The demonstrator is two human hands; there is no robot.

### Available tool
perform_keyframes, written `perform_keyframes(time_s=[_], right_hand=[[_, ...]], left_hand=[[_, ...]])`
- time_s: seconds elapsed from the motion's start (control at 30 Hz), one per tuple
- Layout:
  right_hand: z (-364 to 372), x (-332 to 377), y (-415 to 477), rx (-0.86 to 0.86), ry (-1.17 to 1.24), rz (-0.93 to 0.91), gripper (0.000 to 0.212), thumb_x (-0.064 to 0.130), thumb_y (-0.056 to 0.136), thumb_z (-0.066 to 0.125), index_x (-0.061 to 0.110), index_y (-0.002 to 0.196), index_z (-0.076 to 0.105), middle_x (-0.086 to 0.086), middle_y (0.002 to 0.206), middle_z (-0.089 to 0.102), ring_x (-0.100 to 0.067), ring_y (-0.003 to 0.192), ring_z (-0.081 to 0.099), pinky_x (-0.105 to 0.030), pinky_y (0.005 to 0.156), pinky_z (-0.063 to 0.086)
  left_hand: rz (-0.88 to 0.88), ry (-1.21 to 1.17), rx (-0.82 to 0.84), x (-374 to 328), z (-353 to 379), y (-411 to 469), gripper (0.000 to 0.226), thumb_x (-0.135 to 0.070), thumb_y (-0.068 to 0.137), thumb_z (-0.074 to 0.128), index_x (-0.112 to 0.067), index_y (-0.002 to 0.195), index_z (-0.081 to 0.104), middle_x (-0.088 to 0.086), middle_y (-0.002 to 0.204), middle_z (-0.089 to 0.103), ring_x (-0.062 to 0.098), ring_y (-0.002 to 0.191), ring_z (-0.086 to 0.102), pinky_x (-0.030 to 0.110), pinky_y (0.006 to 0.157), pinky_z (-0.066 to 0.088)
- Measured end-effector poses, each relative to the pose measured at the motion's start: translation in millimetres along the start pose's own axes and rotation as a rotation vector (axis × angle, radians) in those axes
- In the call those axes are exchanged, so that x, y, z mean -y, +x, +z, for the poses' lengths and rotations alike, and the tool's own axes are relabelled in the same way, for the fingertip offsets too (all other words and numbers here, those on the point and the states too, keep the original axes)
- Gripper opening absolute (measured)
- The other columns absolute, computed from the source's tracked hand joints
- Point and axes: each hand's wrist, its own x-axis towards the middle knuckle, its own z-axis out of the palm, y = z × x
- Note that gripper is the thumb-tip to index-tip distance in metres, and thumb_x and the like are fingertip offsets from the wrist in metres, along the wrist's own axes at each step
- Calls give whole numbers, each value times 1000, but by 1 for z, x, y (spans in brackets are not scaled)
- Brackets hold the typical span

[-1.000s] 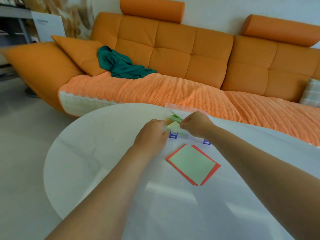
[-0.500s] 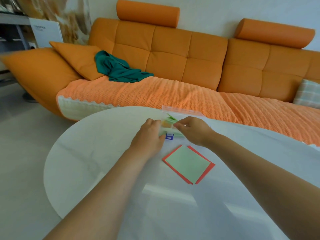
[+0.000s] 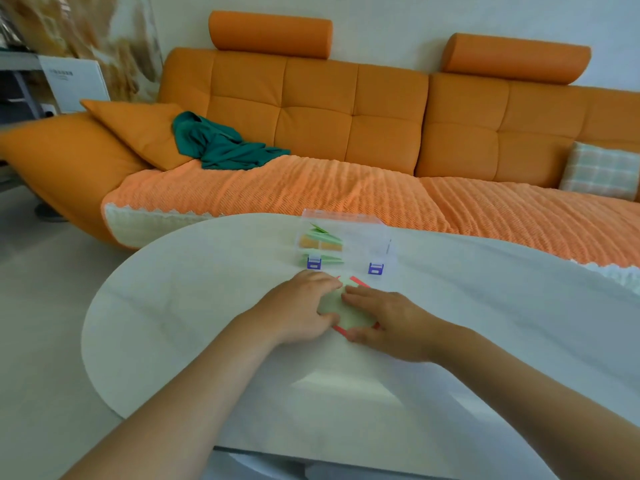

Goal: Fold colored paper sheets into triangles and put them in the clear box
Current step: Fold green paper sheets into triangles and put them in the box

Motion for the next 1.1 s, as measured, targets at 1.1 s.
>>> perform_keyframes(time_s=[1.1], right_hand=[[17,-23,-15,-555,-41,-81,12,22,84,68,25,86,80,9,82,76,-20,69,70,-27,58,53]], left_hand=[[104,-16,-102,-6,4,-8,51,-56,78,60,-33,123,70,-18,135,55,2,130,41,29,111,36]])
